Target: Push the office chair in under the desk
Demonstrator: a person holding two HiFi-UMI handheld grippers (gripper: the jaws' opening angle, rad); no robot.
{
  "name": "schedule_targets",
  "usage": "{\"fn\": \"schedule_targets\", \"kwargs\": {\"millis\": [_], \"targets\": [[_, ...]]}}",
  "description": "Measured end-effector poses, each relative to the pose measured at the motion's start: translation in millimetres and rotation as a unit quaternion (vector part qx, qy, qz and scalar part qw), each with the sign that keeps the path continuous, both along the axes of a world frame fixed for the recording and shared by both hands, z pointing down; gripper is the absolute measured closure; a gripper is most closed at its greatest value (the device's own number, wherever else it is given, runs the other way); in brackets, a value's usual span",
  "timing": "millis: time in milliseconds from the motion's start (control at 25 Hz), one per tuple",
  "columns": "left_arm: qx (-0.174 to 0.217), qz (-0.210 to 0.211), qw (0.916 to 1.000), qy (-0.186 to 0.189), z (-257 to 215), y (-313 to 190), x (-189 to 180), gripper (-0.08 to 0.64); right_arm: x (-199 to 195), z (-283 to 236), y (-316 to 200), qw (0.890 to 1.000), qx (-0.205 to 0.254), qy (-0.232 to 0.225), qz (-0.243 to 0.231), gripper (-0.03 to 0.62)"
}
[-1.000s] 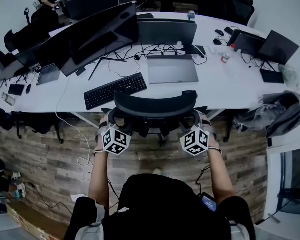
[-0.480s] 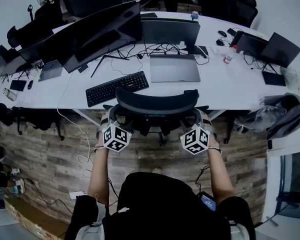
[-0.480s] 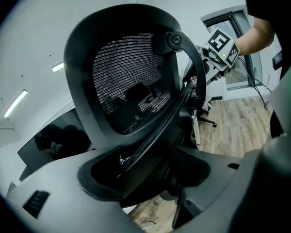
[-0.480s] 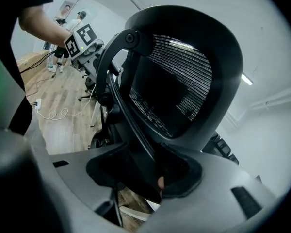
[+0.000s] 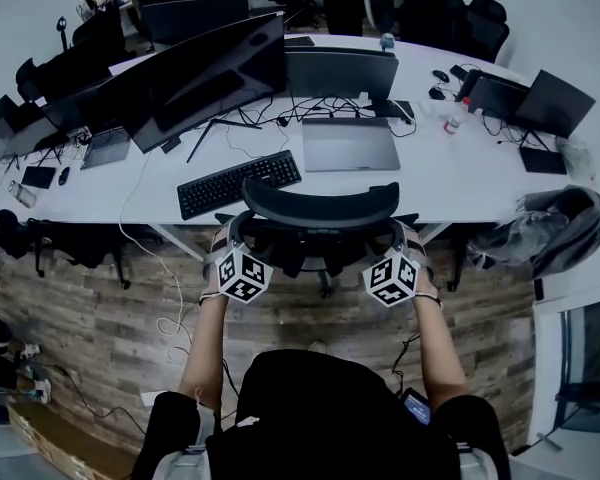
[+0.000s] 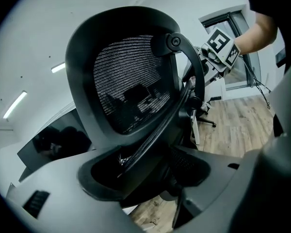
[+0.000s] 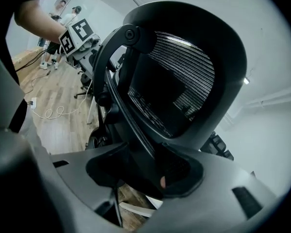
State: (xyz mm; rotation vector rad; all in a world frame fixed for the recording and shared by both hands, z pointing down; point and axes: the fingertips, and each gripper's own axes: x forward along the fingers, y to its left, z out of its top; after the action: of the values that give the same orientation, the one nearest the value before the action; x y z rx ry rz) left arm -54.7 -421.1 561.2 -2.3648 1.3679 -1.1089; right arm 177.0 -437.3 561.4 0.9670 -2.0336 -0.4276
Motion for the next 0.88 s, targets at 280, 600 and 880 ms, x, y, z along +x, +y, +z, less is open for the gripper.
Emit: {"fn": "schedule_targets", "kwargs": {"millis": [280,600,880], "targets": [[-0.01,-0.001,0.9995,0.029,-6.1,10.6,-2.1,0.258,1.0,-2.4,2.3,0.999,0.013,-0.004,0.043,0.383],[-0.03,0.012,0.9974,0.065,-16.1,34.9,-6.1,0.259,-7.3,-7.1,28.3,0.997,0.002,-0.041,0.071,0.385],[-0.026,0.018,0.9931,0.113,-36.4,58.9,-1.7,0.331,-9.2,-31.5,54.8,0.989,0.009,-0.105,0.102,0.47]]}}
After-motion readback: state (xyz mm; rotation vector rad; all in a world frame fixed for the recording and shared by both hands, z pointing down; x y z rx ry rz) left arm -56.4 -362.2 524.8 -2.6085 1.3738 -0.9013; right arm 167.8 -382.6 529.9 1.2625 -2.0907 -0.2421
